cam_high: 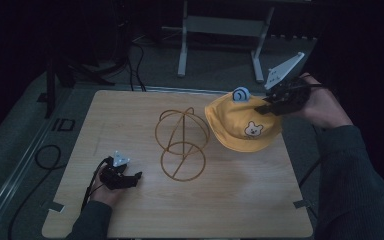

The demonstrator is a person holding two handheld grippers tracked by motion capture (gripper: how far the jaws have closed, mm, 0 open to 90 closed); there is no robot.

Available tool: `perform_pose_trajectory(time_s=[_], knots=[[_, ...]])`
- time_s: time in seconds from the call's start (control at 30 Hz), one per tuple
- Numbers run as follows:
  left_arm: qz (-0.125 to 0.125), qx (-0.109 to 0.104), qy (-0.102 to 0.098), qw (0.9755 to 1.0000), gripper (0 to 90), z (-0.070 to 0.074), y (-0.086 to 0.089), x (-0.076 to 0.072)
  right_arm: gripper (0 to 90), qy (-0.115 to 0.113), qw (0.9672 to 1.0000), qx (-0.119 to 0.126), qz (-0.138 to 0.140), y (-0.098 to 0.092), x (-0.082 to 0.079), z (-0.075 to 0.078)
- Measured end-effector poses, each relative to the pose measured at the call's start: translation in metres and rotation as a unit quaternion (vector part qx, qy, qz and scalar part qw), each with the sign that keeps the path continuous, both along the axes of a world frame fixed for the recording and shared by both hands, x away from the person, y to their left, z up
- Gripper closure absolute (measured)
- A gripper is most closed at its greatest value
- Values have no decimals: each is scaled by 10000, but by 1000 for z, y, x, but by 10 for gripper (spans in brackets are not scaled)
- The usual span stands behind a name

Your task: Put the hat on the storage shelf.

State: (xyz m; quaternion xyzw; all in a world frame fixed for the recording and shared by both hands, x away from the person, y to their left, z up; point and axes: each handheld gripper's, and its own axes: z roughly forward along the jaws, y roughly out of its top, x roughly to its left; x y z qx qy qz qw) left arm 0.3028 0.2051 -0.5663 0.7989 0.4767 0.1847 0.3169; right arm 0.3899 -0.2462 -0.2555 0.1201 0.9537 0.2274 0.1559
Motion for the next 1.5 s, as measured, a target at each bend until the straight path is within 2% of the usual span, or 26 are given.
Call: perform_pose_trajectory(time_s=[0.33,0.37,0.87,1.17,1.27,1.5], knots=[[-4,4,1,10000,286,0,0,0,766,-88,9999,75,51,8,-2,9],[-4,4,1,10000,286,0,0,0,766,-138,9998,140,51,8,-1,10],[-3,2,-1,10000,286,0,0,0,765,-195,9995,223,75,16,-1,16],[-1,-7,1,10000,286,0,-1,0,765,-225,9989,378,142,20,-1,17],[0,-6,3,10000,286,0,-1,0,765,-236,9982,523,188,21,-2,17],[2,-3,6,10000,286,0,-1,0,764,-265,9974,605,277,26,-5,18]])
